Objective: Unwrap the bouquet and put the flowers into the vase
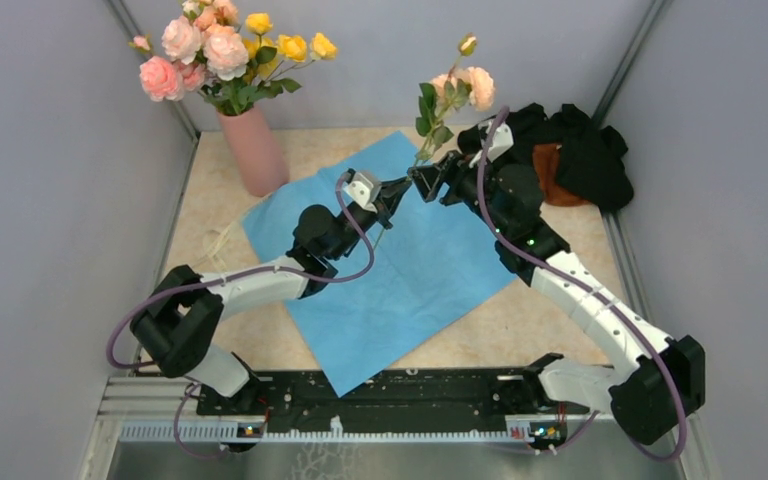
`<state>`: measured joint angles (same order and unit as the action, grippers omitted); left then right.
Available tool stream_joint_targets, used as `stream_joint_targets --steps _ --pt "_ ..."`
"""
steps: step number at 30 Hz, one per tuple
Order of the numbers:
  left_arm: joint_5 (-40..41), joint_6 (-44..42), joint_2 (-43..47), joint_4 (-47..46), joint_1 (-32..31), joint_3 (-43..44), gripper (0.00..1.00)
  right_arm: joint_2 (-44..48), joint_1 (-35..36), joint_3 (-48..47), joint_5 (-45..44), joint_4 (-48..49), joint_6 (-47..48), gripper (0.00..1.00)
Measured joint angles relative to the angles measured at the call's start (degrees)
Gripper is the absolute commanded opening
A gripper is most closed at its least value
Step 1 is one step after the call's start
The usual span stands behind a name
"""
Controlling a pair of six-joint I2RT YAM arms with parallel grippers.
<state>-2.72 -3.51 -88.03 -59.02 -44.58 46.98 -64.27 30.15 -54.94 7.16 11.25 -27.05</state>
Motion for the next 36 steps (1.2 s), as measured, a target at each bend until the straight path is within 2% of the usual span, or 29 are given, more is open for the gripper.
stream_joint_targets --steps 2,4,7,10,14,15,20,22,30,36 --pt "0.09 -0.5 0.02 0.28 -1.09 0.0 0.0 -0.94 0.02 -0.48 -0.81 0.04 0.44 0.6" --pt "0.11 -1.29 0.02 0.98 -2.6 0.0 0.0 -2.25 0.07 -1.07 -1.73 -0.15 0.76 0.52" --pt "0.17 -2.4 0.0 1.99 -4.13 0.0 0.0 -3.41 0.07 -1.57 -2.58 -0.17 1.44 0.24" --pt "0.74 -3.23 0.02 2.29 -4.92 0.0 0.0 -3.78 0.07 -1.88 -3.13 -0.22 1.86 0.01" --pt "1.07 -3.96 0.02 2.43 -4.96 0.0 0.0 -3.78 0.13 -2.21 -3.5 -0.61 1.97 0.0" --pt "1.09 -4.04 0.02 2.43 -5.07 0.02 0.03 -3.74 0.13 -2.21 -3.52 -0.74 1.99 0.0" --pt "0.98 -4.11 0.0 3.17 -5.18 0.04 0.59 -3.74 0.13 -2.29 -3.58 -1.53 2.71 0.0" --pt "0.85 -3.89 -0.04 3.93 -5.18 0.17 0.67 -3.74 0.11 -2.62 -3.58 -2.21 3.34 0.0" --pt "-1.27 -3.93 -0.7 7.54 -5.2 2.36 0.69 -3.78 0.11 -3.3 -3.02 -4.63 6.12 0.0" --pt "-4.79 -4.15 -1.73 15.17 -5.2 7.15 0.63 -7.04 0.83 -8.9 -1.36 -12.0 11.08 0.0"
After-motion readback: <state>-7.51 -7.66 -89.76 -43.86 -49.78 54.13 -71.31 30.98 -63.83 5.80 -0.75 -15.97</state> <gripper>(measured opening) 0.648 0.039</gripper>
